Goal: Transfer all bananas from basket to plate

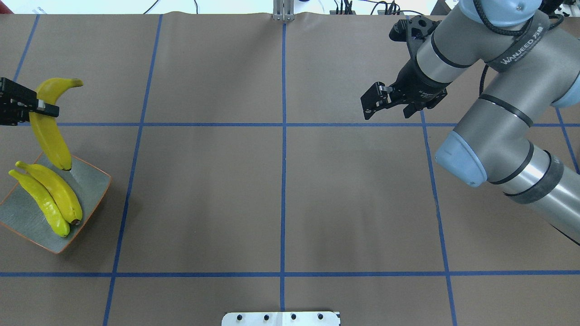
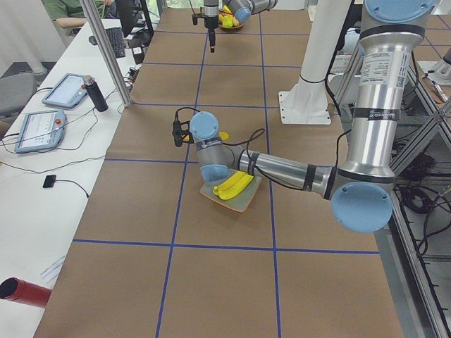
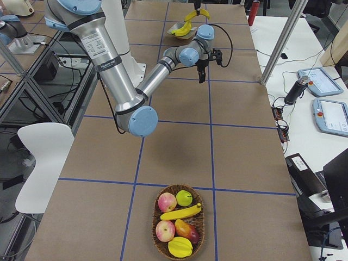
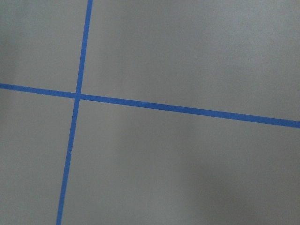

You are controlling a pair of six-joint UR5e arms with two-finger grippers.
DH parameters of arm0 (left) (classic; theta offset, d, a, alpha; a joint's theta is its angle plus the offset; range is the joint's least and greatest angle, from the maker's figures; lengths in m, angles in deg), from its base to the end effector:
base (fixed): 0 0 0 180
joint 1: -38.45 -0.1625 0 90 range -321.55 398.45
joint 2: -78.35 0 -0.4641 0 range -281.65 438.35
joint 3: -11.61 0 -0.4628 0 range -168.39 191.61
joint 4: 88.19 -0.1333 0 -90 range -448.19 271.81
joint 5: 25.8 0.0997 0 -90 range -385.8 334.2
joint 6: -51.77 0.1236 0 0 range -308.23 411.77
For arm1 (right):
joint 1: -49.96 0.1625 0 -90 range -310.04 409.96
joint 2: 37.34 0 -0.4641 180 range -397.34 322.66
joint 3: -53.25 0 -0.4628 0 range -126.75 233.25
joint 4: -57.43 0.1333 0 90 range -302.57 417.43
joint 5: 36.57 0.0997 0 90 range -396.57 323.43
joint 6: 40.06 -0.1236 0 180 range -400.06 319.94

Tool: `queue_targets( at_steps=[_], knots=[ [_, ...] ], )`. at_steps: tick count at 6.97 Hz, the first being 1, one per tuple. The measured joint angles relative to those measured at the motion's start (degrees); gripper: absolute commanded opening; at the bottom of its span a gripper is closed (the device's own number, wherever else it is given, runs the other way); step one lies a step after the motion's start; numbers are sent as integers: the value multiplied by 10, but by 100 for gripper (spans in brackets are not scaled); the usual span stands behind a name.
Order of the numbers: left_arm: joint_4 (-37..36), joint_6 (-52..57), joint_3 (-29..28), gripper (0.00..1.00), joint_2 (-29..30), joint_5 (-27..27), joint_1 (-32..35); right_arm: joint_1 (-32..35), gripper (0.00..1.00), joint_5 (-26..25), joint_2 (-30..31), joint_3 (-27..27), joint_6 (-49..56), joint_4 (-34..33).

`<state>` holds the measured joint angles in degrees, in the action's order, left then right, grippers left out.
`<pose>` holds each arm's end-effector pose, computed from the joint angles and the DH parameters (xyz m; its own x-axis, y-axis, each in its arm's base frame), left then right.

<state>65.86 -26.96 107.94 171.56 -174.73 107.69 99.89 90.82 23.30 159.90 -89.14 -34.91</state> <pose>0.1770 -0.5443 0.4716 0.1356 -0.0732 -0.9881 0.1681 0.9845 -0.0498 -0.3989 -0.5647 0.2362 0.5733 -0.1269 0.8095 0.0495 0.9915 0.1204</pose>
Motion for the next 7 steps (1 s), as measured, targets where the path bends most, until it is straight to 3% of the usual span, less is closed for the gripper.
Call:
queue_targets(
  at_steps=[4, 6, 7],
  knots=[
    [-8, 47, 16, 0, -12, 45, -1, -4, 99, -13, 1, -1, -2, 2],
    [-30, 121, 21, 0, -13, 113, -1, -5, 99, -16, 1, -1, -2, 2],
    [-87, 190, 43, 0, -14, 148, 0, -5, 99, -16, 1, -1, -2, 2]
  ],
)
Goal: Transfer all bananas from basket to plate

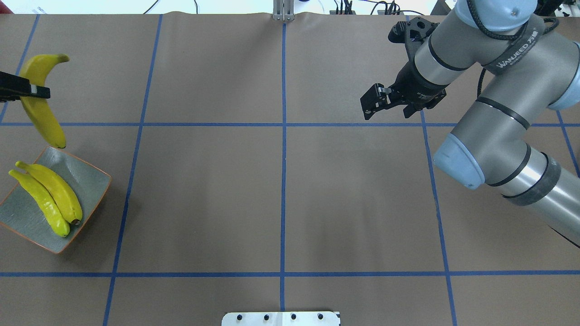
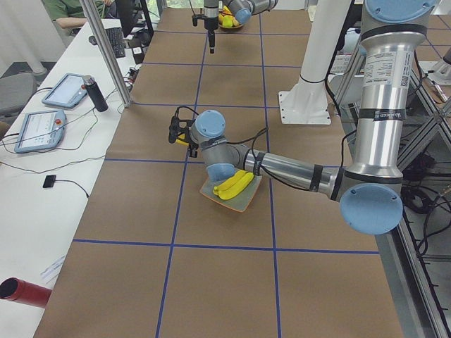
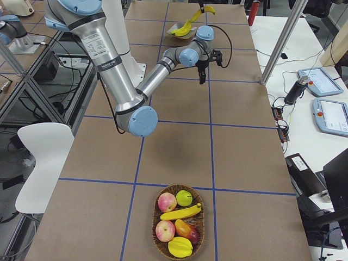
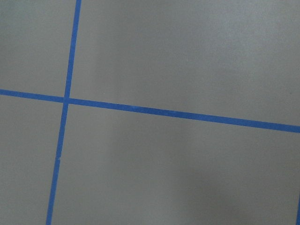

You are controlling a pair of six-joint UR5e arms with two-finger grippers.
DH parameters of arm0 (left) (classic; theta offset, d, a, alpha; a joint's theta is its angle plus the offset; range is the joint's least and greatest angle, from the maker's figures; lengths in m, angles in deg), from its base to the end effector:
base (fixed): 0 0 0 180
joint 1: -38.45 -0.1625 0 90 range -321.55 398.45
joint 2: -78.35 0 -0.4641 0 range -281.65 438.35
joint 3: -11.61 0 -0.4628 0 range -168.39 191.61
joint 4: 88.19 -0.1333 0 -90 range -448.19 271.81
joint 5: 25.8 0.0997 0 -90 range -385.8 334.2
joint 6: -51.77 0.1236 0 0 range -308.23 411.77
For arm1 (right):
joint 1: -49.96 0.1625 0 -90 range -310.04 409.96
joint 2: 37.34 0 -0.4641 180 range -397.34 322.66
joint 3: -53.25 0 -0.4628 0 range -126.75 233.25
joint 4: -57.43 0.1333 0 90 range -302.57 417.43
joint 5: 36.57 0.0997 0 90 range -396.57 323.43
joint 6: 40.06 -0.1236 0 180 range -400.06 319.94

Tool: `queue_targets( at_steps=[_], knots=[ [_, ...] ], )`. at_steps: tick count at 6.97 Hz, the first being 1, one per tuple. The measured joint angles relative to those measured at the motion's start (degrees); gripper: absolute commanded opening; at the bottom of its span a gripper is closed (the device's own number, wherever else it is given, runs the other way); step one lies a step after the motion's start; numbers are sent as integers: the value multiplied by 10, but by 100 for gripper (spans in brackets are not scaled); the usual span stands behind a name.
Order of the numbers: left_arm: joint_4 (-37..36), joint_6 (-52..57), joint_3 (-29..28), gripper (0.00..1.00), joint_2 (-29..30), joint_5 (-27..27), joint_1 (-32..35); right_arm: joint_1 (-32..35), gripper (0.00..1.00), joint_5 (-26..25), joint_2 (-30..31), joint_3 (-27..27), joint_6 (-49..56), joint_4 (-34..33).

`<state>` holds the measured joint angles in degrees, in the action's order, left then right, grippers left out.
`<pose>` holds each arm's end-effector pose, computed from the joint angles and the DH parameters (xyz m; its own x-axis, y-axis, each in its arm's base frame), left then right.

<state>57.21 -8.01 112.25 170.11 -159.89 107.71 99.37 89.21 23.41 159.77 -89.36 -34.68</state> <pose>0.1633 -0.5649 0.4682 0.3389 0.1259 -0.9324 0.3159 0.9182 0.2388 -0.4032 -0.5644 0.2395 0.5873 -0.1276 0.7992 0.0390 0.9908 0.1295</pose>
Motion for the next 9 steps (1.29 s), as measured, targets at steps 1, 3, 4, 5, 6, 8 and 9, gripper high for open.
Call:
queue_targets(
  at_steps=[1, 3, 4, 5, 6, 8, 9],
  knots=[
    [-103, 78, 49, 0, -3, 37, -1, 0, 99, 0, 1, 0, 0, 0],
    [-314, 222, 157, 0, -25, 112, -8, 0, 99, 0, 5, -4, 4, 1],
    [-371, 269, 183, 0, -50, 154, -25, 0, 99, 0, 7, -5, 6, 1],
    [-407, 292, 196, 0, -74, 199, -54, 0, 99, 0, 8, -5, 5, 1],
    [-440, 300, 208, 0, -88, 238, -85, -1, 99, 1, 8, -5, 4, 1],
    [-478, 303, 231, 0, -97, 278, -131, 0, 99, 1, 9, -5, 4, 2],
    [-485, 303, 236, 0, -100, 307, -155, -1, 99, 1, 9, -6, 4, 2]
  ],
)
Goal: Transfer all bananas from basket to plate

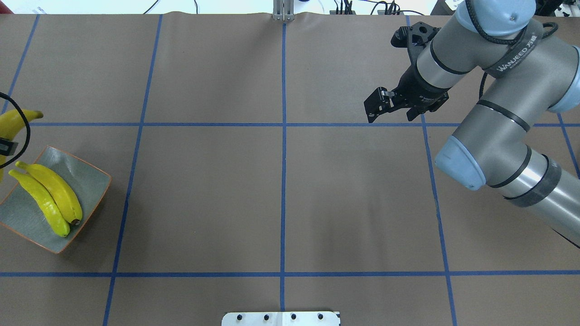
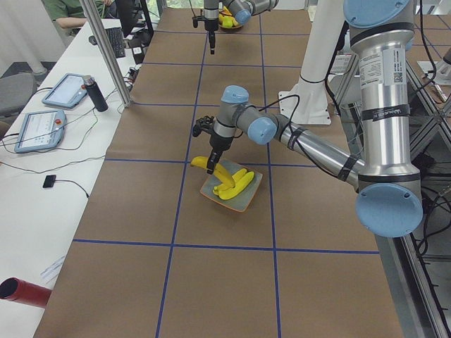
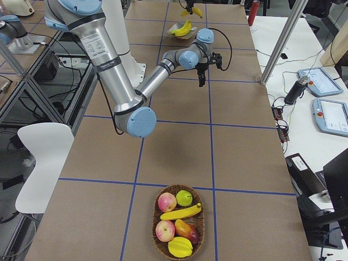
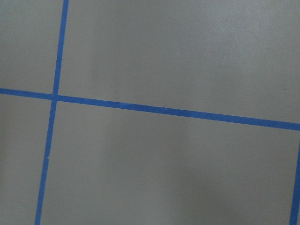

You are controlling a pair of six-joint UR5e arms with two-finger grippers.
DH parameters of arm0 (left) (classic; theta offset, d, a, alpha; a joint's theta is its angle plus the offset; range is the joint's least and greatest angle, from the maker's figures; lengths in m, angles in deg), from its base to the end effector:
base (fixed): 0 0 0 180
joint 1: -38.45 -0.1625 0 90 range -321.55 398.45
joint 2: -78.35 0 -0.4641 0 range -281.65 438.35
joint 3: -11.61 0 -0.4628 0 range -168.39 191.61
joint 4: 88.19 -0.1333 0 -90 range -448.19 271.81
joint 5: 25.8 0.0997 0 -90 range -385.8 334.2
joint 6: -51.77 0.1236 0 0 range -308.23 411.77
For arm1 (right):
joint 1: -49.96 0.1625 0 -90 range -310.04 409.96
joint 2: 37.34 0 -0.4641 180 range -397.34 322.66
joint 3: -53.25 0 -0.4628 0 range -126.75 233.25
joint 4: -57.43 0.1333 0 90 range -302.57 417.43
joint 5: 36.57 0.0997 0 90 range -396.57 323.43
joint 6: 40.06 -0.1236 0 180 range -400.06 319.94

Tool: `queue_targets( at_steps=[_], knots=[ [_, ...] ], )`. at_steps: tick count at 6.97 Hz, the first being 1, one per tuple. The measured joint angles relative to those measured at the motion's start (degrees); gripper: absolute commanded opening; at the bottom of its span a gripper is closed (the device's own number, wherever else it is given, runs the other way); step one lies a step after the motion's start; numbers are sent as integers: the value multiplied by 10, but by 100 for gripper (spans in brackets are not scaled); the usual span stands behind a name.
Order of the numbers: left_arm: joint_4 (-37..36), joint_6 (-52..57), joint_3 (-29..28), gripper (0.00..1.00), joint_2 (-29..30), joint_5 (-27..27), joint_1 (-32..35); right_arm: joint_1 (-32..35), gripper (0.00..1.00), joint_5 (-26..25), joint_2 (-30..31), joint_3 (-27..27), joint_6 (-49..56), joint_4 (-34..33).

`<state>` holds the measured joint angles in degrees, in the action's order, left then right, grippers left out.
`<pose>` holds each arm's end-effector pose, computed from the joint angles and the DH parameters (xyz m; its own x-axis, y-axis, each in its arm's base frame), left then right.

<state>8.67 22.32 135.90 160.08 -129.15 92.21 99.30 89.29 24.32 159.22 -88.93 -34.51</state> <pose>0.2100 -0.4637 0.4656 0.8629 0.2559 -0.4358 -0.0829 0.9223 0.3774 -0.4051 -0.5651 0.2545 0.5978 -0.1222 0.7923 0.0473 0.9920 0.1173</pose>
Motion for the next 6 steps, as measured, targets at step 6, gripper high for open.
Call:
queue_targets(
  at_steps=[6],
  knots=[
    [-21, -15, 15, 0, -34, 210, -142, 0, 99, -1, 3, 0, 4, 0]
  ],
)
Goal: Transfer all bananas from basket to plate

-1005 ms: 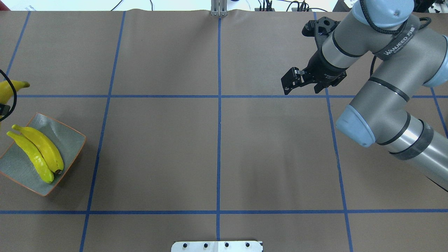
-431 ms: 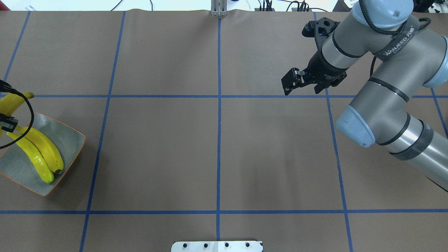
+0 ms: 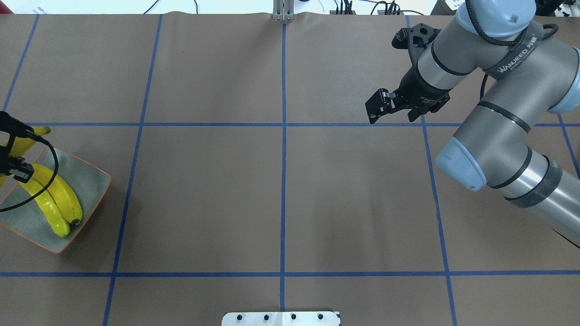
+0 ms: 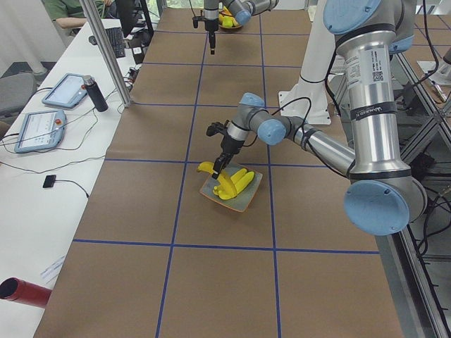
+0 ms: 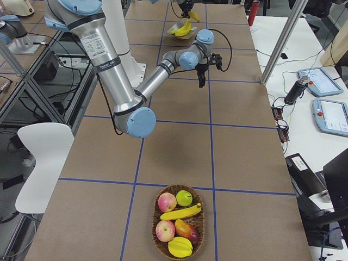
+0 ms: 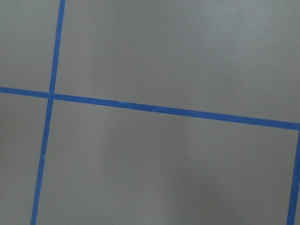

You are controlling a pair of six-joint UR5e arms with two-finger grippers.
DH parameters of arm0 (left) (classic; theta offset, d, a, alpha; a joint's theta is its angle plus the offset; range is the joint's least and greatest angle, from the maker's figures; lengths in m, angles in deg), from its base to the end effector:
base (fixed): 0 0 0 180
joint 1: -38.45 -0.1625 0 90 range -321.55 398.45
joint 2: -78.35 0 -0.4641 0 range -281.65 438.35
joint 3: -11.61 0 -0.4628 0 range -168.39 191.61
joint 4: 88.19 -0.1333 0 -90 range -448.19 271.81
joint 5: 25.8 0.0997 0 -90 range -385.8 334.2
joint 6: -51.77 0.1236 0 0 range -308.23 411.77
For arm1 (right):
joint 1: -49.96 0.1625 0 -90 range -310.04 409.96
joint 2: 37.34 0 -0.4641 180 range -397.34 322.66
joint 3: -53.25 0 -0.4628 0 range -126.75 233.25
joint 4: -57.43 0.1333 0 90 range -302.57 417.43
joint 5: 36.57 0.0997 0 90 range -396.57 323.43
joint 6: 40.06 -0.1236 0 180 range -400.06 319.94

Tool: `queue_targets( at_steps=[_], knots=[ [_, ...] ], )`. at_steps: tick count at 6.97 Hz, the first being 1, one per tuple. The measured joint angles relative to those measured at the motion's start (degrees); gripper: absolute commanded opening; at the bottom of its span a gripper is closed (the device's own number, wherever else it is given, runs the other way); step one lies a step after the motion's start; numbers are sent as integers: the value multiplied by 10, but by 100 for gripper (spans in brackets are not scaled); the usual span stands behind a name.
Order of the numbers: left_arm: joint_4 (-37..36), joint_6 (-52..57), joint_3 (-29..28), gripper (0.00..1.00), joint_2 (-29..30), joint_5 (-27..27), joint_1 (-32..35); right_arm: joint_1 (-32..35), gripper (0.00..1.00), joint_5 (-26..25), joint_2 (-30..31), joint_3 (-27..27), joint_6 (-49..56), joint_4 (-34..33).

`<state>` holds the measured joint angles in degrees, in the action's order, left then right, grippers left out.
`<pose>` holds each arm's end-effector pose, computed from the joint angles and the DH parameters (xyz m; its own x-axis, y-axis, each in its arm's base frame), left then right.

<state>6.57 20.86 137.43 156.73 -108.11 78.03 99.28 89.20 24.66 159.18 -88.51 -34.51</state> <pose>0.2708 -0.4183 0.4863 0.9310 0.3335 -0.1483 -0.2286 0.8495 0.4756 -0.4050 -0.5649 0.2590 0.6016 -0.1257 0.7888 0.0516 0.9916 0.1186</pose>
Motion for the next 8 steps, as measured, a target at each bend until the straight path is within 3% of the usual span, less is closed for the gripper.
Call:
queue_targets(
  at_steps=[4, 8],
  knots=[
    [-42, -32, -1, 0, 1, 80, -93, 0, 99, 0, 27, -9, -1, 56],
    [-52, -47, -3, 0, 1, 116, -142, 1, 99, 0, 34, -14, -5, 70]
  ],
)
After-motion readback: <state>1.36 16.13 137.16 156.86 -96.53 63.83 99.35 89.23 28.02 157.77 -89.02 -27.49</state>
